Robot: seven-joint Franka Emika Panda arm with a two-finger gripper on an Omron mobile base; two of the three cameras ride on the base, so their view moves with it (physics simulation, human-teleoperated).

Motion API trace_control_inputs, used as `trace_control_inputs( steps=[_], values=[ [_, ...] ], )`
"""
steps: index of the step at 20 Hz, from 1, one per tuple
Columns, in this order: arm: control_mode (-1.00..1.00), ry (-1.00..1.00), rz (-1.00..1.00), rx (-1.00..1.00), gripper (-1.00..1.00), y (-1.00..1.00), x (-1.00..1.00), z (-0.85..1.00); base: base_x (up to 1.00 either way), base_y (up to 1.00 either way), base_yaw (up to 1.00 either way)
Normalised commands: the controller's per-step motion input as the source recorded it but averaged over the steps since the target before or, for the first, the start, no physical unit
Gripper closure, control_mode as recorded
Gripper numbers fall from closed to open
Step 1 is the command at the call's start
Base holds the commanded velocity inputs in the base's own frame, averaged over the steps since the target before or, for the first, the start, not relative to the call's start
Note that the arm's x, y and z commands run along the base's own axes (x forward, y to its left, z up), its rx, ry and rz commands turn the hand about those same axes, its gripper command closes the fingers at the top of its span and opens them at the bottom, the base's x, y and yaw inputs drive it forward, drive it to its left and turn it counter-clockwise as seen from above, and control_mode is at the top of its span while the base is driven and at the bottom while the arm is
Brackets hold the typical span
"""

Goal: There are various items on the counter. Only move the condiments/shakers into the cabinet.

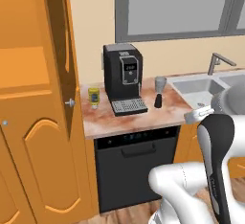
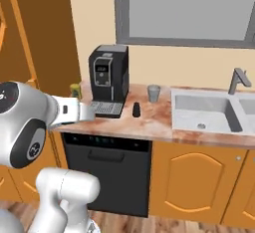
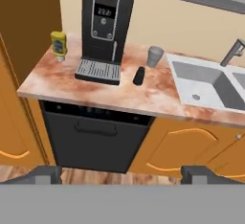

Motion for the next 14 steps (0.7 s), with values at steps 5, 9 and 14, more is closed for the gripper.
trace_control_inputs(
  steps=[5,9,14],
  values=[
    [1.0,0.0,0.0,0.0,-1.0,0.0,0.0,0.0,0.95,-0.13,0.1],
    [1.0,0.0,0.0,0.0,-1.0,0.0,0.0,0.0,0.88,-0.2,0.17],
    [1.0,0.0,0.0,0.0,-1.0,0.0,0.0,0.0,0.75,-0.26,0.15]
  ],
)
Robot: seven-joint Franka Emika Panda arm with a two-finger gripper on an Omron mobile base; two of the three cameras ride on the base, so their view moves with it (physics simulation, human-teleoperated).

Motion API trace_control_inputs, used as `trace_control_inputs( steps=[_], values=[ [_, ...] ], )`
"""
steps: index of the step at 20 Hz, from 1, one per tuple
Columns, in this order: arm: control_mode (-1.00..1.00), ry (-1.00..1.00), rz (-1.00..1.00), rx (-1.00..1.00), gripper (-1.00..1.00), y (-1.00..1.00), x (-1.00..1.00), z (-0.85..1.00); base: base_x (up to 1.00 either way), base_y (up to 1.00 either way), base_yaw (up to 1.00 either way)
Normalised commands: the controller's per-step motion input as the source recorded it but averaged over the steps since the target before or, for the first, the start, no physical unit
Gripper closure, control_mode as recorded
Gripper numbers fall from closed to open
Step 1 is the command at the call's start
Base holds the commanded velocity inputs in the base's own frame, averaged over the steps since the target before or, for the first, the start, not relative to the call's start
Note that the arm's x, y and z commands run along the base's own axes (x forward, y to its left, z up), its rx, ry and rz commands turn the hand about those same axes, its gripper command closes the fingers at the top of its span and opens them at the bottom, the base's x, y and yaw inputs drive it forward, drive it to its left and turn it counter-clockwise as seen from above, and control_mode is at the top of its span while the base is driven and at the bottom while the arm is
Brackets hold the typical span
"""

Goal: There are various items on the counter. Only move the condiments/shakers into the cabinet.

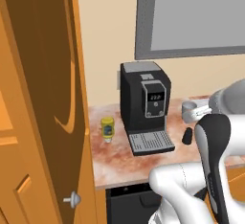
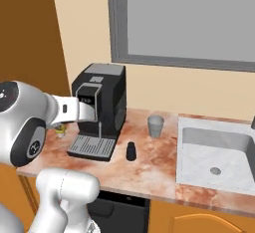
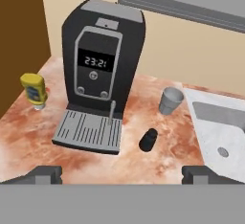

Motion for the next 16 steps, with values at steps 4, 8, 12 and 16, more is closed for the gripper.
trace_control_inputs(
  steps=[4,8,12,16],
  values=[
    [1.0,0.0,0.0,0.0,-1.0,0.0,0.0,0.0,0.09,-0.61,0.04],
    [-1.0,0.0,0.08,0.14,-1.0,-0.97,0.01,-0.08,0.0,0.0,0.0],
    [-1.0,0.0,0.23,0.22,-1.0,-1.0,0.12,-0.2,0.0,0.0,0.0],
    [-1.0,0.0,0.32,0.21,-1.0,-0.96,0.24,-0.48,0.0,0.0,0.0]
  ],
)
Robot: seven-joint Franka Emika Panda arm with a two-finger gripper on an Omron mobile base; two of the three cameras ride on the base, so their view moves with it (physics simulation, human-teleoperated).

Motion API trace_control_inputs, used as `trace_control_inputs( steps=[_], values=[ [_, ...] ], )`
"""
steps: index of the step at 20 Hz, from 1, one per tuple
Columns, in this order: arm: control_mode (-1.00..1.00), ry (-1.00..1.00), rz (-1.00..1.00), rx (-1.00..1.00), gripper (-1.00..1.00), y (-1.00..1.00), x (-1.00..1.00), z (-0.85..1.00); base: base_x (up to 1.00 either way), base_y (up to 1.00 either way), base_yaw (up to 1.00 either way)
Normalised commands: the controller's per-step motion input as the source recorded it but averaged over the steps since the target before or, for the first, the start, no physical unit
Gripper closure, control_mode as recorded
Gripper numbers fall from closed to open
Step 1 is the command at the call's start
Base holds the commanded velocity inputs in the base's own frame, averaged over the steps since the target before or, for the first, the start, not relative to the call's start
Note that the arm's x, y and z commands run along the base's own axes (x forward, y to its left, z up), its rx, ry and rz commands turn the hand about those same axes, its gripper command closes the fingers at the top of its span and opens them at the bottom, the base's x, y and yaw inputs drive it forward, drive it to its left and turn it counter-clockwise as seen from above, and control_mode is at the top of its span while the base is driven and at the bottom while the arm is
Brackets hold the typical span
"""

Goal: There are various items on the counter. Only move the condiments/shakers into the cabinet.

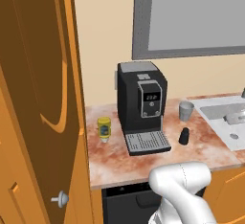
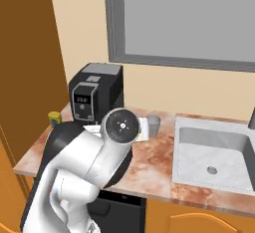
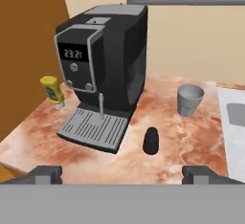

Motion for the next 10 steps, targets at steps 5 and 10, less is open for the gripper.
trace_control_inputs(
  steps=[5,10],
  values=[
    [-1.0,-0.01,0.34,0.17,-1.0,-0.71,0.35,-0.54,0.0,0.0,0.0],
    [-1.0,-0.14,0.3,0.1,-1.0,-0.15,0.28,-0.55,0.0,0.0,0.0]
  ],
)
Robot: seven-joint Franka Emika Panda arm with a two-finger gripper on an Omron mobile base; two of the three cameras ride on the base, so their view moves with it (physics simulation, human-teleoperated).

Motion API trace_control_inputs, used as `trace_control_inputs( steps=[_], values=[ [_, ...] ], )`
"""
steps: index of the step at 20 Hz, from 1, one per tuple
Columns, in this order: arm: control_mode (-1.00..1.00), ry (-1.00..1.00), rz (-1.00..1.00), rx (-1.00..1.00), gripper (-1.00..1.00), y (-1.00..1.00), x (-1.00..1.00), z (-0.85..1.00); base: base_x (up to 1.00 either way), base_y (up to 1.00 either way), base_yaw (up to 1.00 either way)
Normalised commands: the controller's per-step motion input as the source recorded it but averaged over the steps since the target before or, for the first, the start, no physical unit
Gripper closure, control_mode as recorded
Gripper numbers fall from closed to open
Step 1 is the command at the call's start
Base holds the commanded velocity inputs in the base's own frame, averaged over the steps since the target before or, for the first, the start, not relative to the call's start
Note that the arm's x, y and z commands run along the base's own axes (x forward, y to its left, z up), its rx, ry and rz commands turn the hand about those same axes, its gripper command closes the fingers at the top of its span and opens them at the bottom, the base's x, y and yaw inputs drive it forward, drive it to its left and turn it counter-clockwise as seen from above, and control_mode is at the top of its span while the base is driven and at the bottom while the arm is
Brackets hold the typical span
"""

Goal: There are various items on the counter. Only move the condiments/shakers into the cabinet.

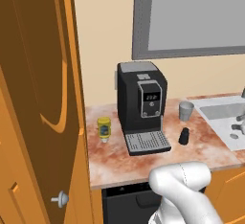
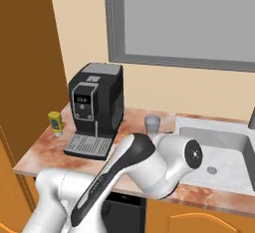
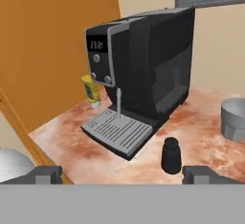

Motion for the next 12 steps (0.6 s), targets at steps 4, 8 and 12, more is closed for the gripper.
trace_control_inputs(
  steps=[4,8,12],
  values=[
    [-1.0,-0.15,0.21,0.06,-1.0,0.0,0.44,-0.38,0.0,0.0,0.0],
    [-1.0,-0.1,0.17,0.04,-1.0,0.0,0.56,-0.3,0.0,0.0,0.0],
    [-1.0,0.0,0.15,0.0,-1.0,0.07,0.44,-0.38,0.0,0.0,0.0]
  ],
)
